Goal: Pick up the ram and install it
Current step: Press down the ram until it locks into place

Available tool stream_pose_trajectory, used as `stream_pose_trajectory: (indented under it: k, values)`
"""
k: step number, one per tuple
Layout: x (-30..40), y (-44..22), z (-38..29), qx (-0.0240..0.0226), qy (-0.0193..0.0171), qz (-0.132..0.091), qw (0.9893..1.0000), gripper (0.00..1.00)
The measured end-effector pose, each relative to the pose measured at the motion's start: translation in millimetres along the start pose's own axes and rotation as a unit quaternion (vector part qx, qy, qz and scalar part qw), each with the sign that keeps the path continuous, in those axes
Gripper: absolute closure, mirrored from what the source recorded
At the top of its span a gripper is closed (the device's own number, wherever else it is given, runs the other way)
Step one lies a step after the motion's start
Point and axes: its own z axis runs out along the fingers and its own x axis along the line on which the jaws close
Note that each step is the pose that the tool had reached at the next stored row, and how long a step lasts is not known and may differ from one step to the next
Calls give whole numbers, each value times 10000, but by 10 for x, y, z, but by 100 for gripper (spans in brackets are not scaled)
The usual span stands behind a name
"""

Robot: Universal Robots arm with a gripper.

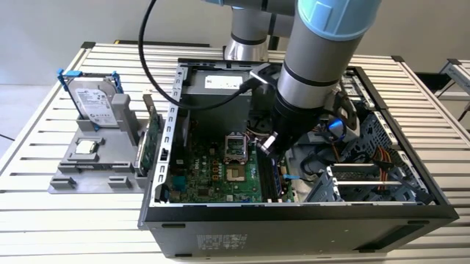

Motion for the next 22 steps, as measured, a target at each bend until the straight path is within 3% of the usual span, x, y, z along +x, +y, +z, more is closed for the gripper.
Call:
stream_pose_trajectory:
  k: [5, 10, 14, 22]
  values:
    - [0, 0, 0, -17, 13, -389, 9992, 100]
    - [0, 0, 0, -35, 26, -814, 9967, 100]
    - [0, 0, 0, -50, 38, -1173, 9931, 100]
    - [0, 0, 0, -76, 57, -1787, 9839, 100]
